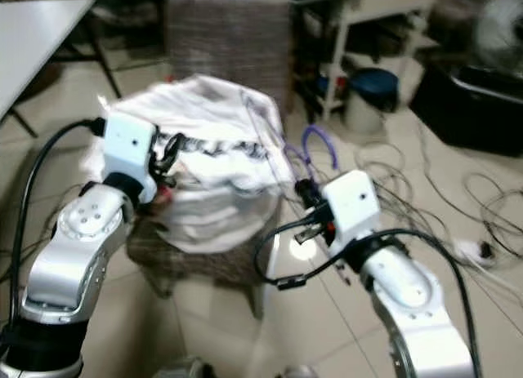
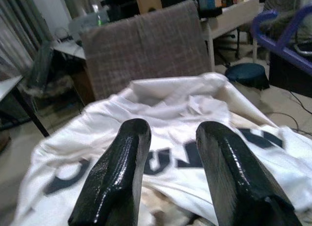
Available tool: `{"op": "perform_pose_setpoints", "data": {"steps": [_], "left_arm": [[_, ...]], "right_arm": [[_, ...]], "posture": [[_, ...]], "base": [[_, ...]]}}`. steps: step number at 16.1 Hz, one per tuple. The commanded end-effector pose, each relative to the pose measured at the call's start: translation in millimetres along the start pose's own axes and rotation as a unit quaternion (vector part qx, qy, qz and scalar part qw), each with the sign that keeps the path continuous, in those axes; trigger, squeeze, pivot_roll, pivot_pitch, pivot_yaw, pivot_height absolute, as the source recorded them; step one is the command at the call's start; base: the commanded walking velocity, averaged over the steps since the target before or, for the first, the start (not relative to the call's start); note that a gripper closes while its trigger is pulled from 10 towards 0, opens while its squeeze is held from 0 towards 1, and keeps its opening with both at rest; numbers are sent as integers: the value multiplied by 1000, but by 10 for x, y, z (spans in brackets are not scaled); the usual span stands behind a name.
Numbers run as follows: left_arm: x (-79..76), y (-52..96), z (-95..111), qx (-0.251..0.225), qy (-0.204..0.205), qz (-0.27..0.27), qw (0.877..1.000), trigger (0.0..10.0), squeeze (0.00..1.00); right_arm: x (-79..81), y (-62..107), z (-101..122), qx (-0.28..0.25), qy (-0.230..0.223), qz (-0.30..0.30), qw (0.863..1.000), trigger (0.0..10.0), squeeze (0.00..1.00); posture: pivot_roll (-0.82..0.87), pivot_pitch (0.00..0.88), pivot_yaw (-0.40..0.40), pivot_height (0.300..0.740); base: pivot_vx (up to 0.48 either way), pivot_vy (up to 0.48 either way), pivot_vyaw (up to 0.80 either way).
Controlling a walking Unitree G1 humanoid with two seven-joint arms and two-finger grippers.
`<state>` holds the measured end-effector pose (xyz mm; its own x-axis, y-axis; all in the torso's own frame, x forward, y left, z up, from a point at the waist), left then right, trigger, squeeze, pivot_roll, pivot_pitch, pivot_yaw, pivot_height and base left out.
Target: Hang hanger
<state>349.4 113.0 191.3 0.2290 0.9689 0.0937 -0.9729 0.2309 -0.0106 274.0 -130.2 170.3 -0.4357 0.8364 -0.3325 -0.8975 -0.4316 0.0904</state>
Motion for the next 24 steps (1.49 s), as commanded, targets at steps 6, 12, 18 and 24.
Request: {"op": "perform_pose_setpoints", "data": {"steps": [6,12,18,24], "left_arm": [[-253,52,-247,44,-46,-91,994,10000,0],[-241,-1,-447,91,-94,-96,987,10000,0],[-373,-284,-487,70,-86,-93,990,10000,0],[-635,-351,-462,29,-163,-187,968,10000,0]], "right_arm": [[-54,121,45,-13,-3,16,1000,10000,0],[41,322,-33,5,-24,81,996,10000,0],[-11,330,-74,12,-17,59,998,10000,0],[-162,451,-175,42,-1,12,999,10000,0]], "posture": [[-124,100,39,740],[-140,112,42,740],[-157,113,40,740],[-200,113,75,740]], "base": [[144,0,0],[0,0,0],[0,0,0],[0,0,0]]}}
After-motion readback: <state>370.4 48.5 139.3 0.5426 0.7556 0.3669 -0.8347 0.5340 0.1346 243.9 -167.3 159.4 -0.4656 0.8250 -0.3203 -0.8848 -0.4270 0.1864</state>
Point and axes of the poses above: a point about 5 cm out from each wrist's last joint towards the gripper, its own y axis pointing back from the gripper into the wrist, its own z axis along the axis of the wrist's last joint, x = y × z, the point moved 6 cm from there along -y, pointing out of the wrist towards the gripper, and after that the axes turned 8 degrees about y, right-handed, at the moved point
